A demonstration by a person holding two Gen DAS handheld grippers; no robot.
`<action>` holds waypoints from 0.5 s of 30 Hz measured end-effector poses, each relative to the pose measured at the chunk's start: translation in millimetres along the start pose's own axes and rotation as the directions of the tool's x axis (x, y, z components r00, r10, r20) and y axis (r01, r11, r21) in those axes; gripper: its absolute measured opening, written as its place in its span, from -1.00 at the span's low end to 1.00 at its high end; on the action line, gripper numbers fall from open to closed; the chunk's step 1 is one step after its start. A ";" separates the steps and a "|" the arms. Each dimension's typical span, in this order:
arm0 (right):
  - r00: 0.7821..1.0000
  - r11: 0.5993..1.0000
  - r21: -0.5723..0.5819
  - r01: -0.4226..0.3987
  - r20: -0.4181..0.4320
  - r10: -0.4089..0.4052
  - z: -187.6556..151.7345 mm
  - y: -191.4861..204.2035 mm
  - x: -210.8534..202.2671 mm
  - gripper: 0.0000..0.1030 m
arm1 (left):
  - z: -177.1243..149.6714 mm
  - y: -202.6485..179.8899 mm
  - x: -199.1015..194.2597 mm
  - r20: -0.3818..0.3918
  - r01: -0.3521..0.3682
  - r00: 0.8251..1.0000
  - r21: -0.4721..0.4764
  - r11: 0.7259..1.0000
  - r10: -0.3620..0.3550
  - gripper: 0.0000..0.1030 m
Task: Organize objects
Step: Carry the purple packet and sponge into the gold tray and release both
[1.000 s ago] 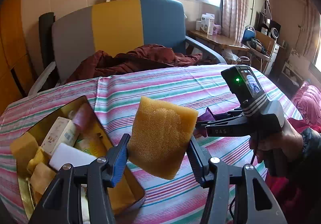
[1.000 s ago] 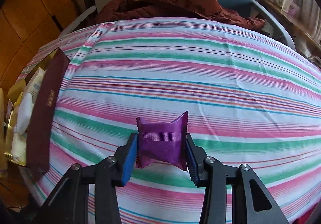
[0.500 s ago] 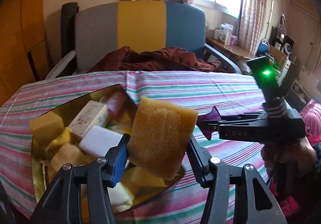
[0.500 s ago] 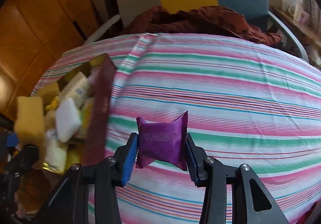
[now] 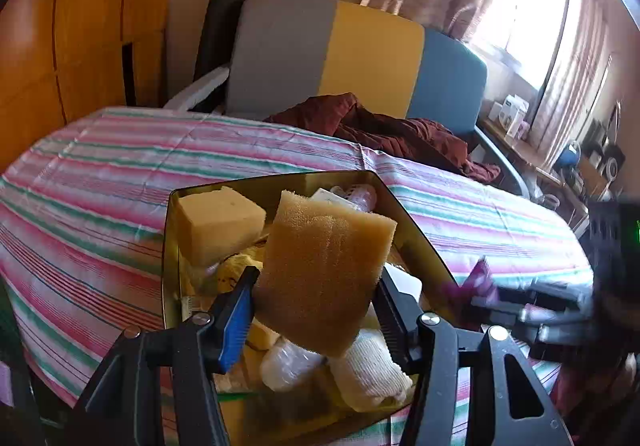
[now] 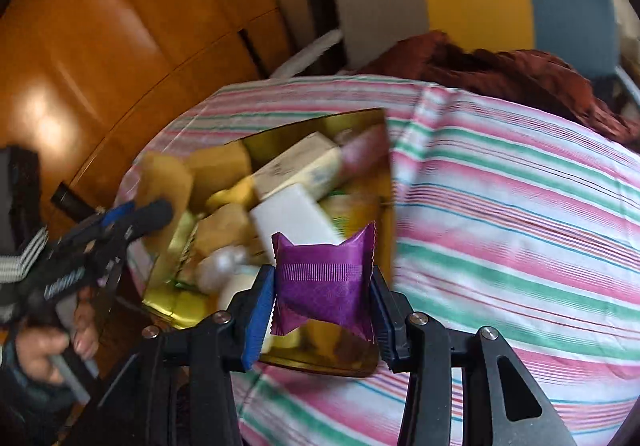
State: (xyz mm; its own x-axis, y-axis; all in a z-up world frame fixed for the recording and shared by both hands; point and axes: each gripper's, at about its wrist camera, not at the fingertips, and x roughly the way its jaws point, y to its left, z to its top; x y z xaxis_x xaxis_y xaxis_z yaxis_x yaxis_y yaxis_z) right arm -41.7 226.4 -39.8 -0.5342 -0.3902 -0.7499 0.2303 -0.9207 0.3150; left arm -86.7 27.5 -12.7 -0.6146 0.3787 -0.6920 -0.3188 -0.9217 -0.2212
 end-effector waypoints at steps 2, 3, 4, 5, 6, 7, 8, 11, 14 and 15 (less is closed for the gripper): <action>1.000 1.000 -0.019 -0.009 -0.021 0.009 -3.0 8.8 7.8 -0.10 | 5.0 5.1 2.6 -0.009 0.025 1.000 -0.029 0.999 -0.026 0.12; 1.000 1.000 -0.024 -0.011 -0.029 0.010 -4.4 11.0 10.8 -0.10 | 8.9 7.0 5.5 -0.012 0.028 1.000 -0.042 0.999 -0.029 0.16; 0.999 1.000 -0.025 -0.011 -0.037 0.010 -6.1 11.9 14.1 -0.07 | 11.1 7.8 7.2 -0.013 0.027 1.000 -0.045 0.999 -0.028 0.18; 0.999 1.000 -0.024 -0.013 -0.043 0.012 -8.6 11.3 15.2 -0.06 | 14.0 7.5 10.5 -0.017 0.031 0.999 -0.044 0.999 -0.032 0.19; 0.998 1.000 -0.025 -0.015 -0.056 0.014 -10.6 11.3 18.3 -0.06 | 16.2 7.2 13.8 -0.020 0.042 0.999 -0.046 0.998 -0.043 0.24; 0.998 1.000 -0.025 -0.011 -0.063 0.009 -12.5 11.5 20.4 -0.03 | 16.7 6.1 15.1 -0.025 0.048 0.998 -0.048 0.998 -0.050 0.39; 0.998 1.000 -0.021 -0.006 -0.064 0.005 -14.1 10.7 21.0 0.15 | 17.3 5.7 17.2 -0.032 0.053 0.998 -0.051 0.997 -0.055 0.49; 0.998 1.000 -0.003 -0.001 -0.062 0.001 -16.4 7.2 23.0 0.30 | 18.4 7.4 22.0 -0.034 0.058 0.998 -0.077 0.995 -0.061 0.63; 0.999 1.000 0.005 0.002 -0.053 -0.001 -16.3 5.6 20.6 0.30 | 17.8 11.2 18.8 -0.018 0.013 1.000 -0.084 0.996 -0.014 0.63; 0.999 1.000 0.007 0.004 -0.047 -0.004 -16.0 6.0 19.6 0.30 | 16.5 11.5 15.6 -0.008 -0.005 1.000 -0.076 0.997 0.004 0.62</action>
State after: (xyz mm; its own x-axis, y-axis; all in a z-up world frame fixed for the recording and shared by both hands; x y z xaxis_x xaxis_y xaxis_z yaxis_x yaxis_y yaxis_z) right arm -37.9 213.3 -62.0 -0.4960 -0.3861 -0.7778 0.2224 -0.9223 0.3160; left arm -111.8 24.2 -14.7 -0.6102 0.3742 -0.6983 -0.2602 -0.9272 -0.2695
